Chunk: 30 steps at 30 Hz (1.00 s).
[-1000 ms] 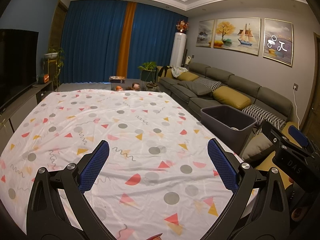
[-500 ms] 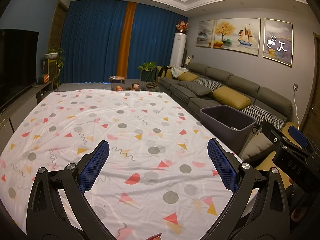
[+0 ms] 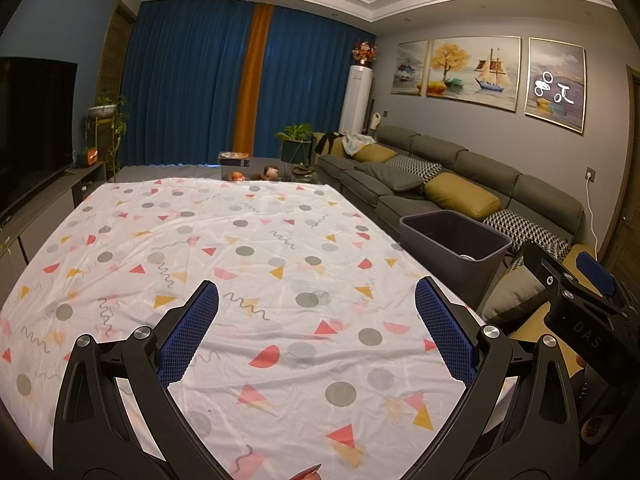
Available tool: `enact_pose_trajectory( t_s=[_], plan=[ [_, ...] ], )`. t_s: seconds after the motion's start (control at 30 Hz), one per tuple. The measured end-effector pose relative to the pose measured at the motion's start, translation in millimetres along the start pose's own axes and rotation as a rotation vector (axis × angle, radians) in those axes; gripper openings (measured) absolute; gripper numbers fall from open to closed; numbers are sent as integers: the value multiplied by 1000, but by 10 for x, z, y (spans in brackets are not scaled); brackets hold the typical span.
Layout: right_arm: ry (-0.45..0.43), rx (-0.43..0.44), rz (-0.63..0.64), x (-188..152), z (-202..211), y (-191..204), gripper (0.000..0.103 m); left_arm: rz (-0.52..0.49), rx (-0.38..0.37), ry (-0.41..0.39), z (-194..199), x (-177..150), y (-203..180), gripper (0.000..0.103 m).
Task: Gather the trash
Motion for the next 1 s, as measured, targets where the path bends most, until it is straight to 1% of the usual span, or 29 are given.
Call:
enact_pose_trajectory(
  t_s=[0.53, 0.77, 1.0],
  plan=[
    [0, -2, -2, -10, 23, -6, 97, 3, 4, 3, 18, -11, 11, 97],
    [-1, -3, -5, -11, 34, 0, 97, -11, 3, -1, 35, -21, -10, 97],
    [0, -4, -5, -15, 40, -1, 97, -21, -18, -5, 58, -3, -38, 97]
  ],
)
Point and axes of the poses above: each gripper's, at about its wrist camera, not at the fingertips, and z roughly against the way its jaws point, y to its left, x to its top, the point moved 2 cm from there along -z, roughly the way its jaws point, and after that the axes turned 3 degrees about -y, right-handed, at the moved point
